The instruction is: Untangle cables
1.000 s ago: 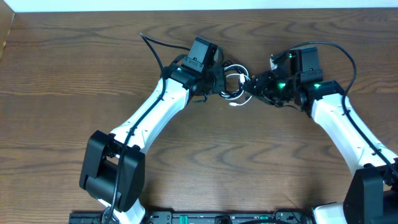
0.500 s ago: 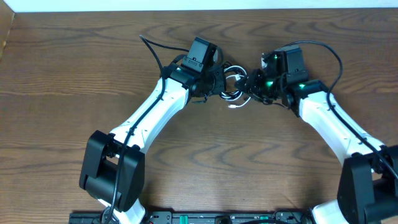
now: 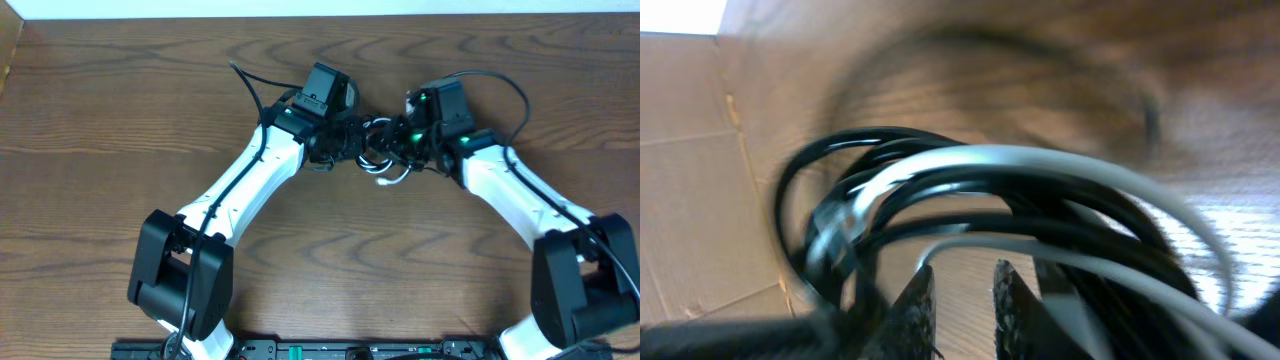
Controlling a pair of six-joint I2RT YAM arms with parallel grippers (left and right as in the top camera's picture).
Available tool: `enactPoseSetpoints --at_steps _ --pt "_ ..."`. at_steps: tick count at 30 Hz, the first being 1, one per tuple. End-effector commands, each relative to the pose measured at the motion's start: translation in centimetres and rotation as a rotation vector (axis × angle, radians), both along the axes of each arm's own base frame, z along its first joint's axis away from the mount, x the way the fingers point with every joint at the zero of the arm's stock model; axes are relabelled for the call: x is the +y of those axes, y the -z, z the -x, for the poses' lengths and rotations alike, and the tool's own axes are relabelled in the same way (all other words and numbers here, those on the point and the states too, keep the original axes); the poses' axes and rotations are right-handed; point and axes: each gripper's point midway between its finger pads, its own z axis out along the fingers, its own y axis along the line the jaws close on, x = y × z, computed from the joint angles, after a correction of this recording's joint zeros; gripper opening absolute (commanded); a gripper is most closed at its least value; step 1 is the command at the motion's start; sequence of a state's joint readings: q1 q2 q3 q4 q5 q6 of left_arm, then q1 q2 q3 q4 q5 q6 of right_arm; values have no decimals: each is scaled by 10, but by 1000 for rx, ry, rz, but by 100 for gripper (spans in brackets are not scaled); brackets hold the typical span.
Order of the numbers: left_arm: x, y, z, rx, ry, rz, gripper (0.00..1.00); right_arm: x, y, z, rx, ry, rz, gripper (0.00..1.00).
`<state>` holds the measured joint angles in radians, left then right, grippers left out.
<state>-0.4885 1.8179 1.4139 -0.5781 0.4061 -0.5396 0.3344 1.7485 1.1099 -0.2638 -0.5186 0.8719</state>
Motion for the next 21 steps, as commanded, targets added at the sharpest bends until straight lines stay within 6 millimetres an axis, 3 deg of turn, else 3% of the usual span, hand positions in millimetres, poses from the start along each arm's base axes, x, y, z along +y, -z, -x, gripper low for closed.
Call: enactPoseSetpoints --at_steps 1,6,9,14,17,21 --pt "-4 2 6 32 10 20 8 0 23 0 66 30 16 15" --pt "-3 3 7 36 10 17 8 -5 36 -3 75 42 47 15" --pt "-3 3 6 24 26 12 7 -17 41 -4 66 52 100 15" --pt "-2 3 6 -55 148 -21 7 -36 30 -11 21 26 88 15" --pt "-2 3 6 -114 247 -49 7 -36 1 -14 -90 -82 -1 20" --pt "-1 4 9 -191 389 -85 8 -36 -62 -3 -258 -235 -175 25"
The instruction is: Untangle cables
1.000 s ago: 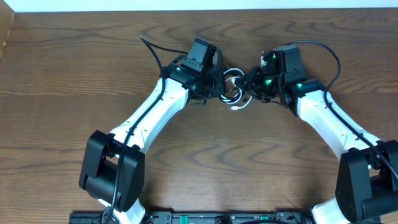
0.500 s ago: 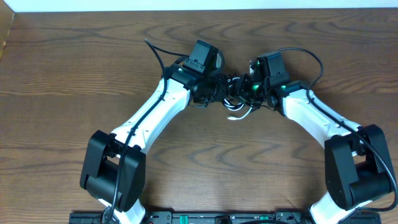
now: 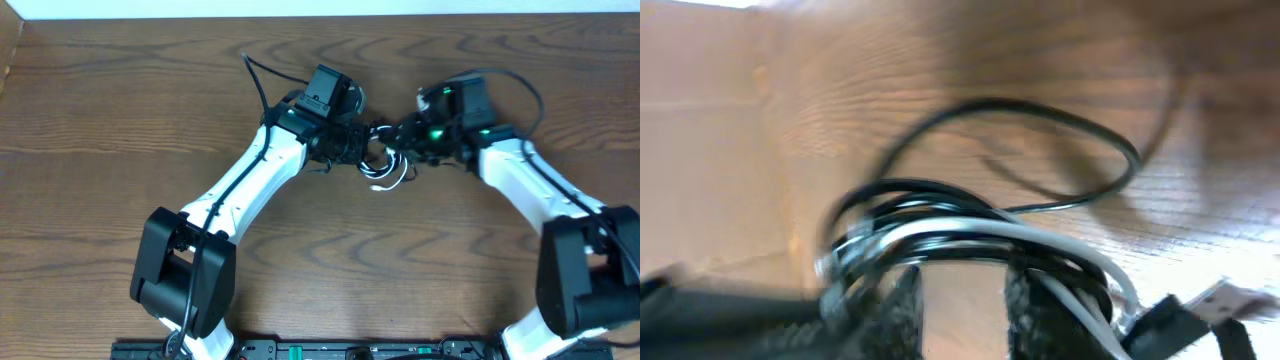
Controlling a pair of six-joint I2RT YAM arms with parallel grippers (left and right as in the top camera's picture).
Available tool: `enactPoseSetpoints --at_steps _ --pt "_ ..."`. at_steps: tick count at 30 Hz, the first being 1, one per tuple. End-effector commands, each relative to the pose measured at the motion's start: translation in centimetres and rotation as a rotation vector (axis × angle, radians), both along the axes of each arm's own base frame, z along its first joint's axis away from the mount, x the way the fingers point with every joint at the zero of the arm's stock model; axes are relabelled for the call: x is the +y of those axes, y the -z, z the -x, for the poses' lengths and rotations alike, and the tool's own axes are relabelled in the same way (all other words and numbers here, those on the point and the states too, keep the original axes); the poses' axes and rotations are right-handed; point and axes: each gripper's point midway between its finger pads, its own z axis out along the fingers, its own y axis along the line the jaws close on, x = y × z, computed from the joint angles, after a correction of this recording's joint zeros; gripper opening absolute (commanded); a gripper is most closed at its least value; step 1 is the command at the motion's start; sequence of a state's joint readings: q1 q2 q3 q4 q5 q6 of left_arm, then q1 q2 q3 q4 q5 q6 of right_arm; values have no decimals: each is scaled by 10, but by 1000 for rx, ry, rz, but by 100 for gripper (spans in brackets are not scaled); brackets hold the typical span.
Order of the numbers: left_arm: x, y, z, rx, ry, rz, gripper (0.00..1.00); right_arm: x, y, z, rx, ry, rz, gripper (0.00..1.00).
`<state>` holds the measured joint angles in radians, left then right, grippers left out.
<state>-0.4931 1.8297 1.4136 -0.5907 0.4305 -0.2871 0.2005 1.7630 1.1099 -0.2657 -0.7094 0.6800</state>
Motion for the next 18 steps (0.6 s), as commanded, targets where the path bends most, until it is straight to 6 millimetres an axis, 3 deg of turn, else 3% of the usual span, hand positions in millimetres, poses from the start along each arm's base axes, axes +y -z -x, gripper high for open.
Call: enactPoseSetpoints --at_steps 1,4,7,18 --pt "1 -2 5 -102 202 -30 7 -8 -64 9 -205 -138 -124 26" --pt "-10 -8 16 -145 350 23 7 -28 -100 16 -307 -139 -134 41" --pt "-19 -18 25 -184 457 85 7 -49 -116 22 -388 -127 -70 52" --pt "-30 -63 31 -316 533 189 7 -68 -77 44 -301 -160 121 52"
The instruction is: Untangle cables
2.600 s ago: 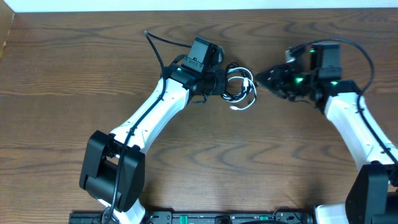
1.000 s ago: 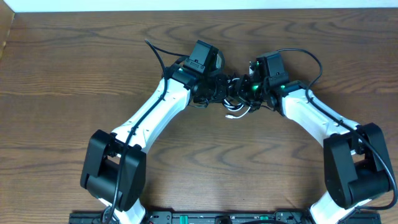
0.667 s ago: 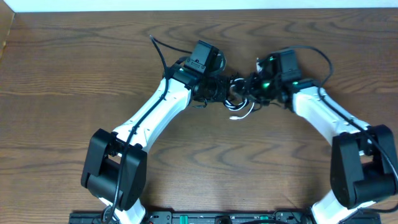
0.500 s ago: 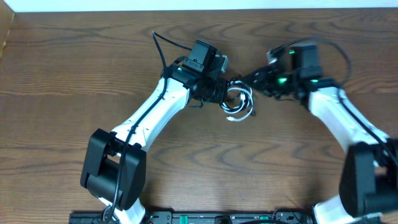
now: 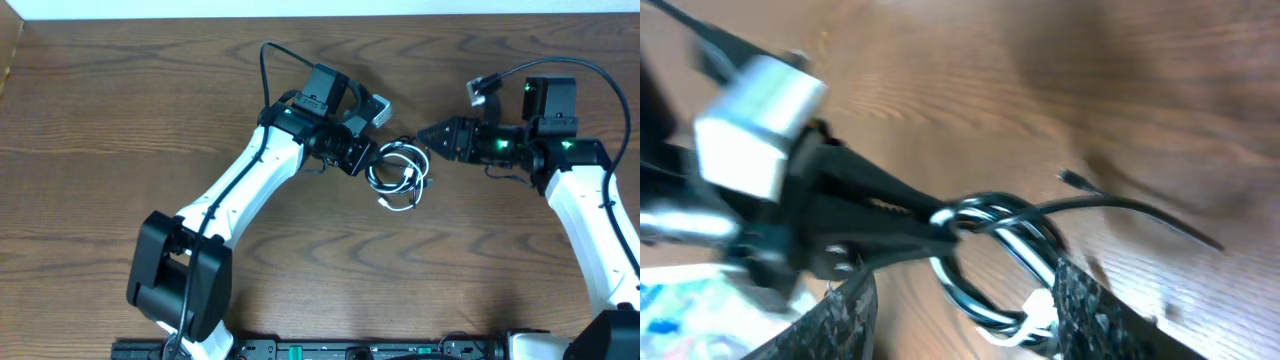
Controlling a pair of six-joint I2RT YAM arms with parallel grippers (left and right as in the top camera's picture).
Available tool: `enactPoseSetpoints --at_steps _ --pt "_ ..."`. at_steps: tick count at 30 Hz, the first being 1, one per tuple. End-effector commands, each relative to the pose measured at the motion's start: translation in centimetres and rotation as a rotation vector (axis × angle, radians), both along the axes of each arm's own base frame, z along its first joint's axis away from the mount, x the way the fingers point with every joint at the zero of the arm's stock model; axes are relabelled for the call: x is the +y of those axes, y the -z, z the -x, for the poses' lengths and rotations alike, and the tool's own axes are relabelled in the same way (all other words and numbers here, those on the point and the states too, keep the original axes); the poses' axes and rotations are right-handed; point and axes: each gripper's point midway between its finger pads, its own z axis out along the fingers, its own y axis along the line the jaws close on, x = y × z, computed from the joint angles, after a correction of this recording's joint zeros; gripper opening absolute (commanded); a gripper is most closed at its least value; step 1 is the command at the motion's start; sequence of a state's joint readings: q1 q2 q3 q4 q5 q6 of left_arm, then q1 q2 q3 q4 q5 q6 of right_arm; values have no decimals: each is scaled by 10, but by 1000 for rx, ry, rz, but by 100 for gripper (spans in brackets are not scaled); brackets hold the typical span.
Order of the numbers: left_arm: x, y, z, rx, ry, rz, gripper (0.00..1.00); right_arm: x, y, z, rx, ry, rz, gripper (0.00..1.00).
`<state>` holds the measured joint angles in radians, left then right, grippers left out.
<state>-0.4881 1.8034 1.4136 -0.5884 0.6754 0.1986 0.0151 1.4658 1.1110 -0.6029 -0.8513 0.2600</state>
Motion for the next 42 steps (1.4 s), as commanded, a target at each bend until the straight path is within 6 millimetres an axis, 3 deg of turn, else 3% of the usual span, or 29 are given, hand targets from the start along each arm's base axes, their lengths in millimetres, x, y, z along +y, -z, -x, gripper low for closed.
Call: enactPoseSetpoints --at_steps 1,6,10,18,21,27,33,35,40,42 --pt "-3 -39 6 -88 48 78 7 -11 11 -3 -41 2 104 52" --pt "3 -74 12 -112 67 178 7 -15 11 -7 -70 3 123 52" --pt "3 -91 22 -67 112 279 7 -15 7 -10 -100 -6 112 52" --pt "5 -90 37 34 127 307 8 -11 3 -9 -223 -108 144 57" --pt "2 -101 44 62 162 373 7 -18 15 -12 -201 -87 207 61" --pt "10 -105 37 177 71 400 8 -9 36 -20 -188 -129 212 61" --pt "14 -109 36 234 37 421 7 -3 24 -36 -286 -139 173 58" --pt "14 -109 36 257 21 420 8 0 17 -39 -312 -137 151 54" --pt "14 -109 36 267 17 422 8 -4 14 -45 -280 -82 122 16" --pt "15 -107 34 261 9 412 7 -10 13 -46 -246 -44 105 13"
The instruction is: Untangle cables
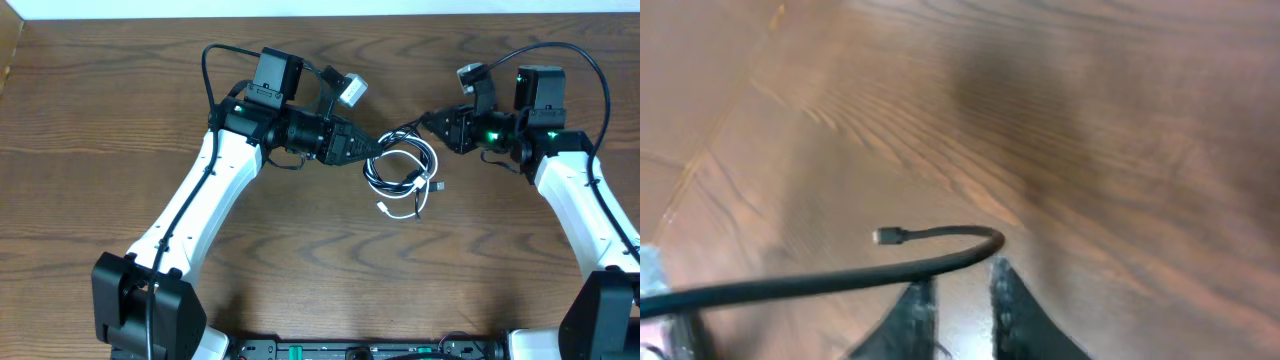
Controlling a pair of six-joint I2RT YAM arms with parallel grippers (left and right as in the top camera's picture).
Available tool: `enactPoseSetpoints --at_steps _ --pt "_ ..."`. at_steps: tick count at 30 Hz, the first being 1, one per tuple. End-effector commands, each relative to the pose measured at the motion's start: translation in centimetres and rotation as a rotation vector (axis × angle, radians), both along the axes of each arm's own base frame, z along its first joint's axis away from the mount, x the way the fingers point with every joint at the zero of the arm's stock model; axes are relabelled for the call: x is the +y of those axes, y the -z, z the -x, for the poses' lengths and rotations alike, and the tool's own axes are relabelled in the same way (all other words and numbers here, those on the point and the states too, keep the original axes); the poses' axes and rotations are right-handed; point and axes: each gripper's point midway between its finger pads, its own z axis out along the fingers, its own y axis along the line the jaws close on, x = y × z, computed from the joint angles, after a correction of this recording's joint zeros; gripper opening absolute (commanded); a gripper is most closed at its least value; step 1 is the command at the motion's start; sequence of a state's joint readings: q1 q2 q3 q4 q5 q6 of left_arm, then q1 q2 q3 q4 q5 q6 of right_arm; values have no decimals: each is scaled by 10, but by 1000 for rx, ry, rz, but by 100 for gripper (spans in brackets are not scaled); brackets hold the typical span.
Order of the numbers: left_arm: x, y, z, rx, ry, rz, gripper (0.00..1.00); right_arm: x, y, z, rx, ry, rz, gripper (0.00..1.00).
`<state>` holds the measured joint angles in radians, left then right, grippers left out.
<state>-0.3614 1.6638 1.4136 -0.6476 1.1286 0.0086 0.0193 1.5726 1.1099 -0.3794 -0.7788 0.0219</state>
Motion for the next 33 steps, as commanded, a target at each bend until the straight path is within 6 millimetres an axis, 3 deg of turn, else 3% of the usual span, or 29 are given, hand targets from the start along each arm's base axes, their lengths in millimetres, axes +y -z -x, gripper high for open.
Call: enactPoseSetpoints --at_steps 1,3,5,7,8,9,10,11,15,18,22,27,33 --pt "1 -6 0 9 -7 10 7 -7 -7 0 63 61 -65 13" --pt "4 2 -7 -7 -47 -41 7 -13 -10 0 100 108 -90 20" --pt "9 12 -18 -3 -118 -109 7 -18 -14 2 126 142 -110 39" --pt "17 22 -30 13 -207 -178 7 -21 -20 6 151 173 -131 63" --pt "21 26 -37 19 -258 -213 7 -23 -23 7 164 189 -143 84" --pt "27 32 -45 26 -319 -253 8 -23 -26 9 177 202 -156 97" --pt "31 35 -52 31 -369 -281 7 -22 -30 11 193 218 -173 99" --pt "36 38 -58 34 -415 -303 8 -21 -33 12 207 229 -188 98" --pt "46 40 -75 16 -527 -345 7 0 -35 19 271 220 -224 69" --pt "48 40 -79 0 -541 -351 8 17 -31 24 299 213 -208 64" --pt "48 40 -80 -5 -546 -354 7 32 -17 28 360 292 -151 46" --pt "48 40 -80 -4 -546 -353 7 36 -2 28 387 407 -72 34" --pt "46 40 -79 9 -550 -350 8 49 -1 22 362 391 -74 35"
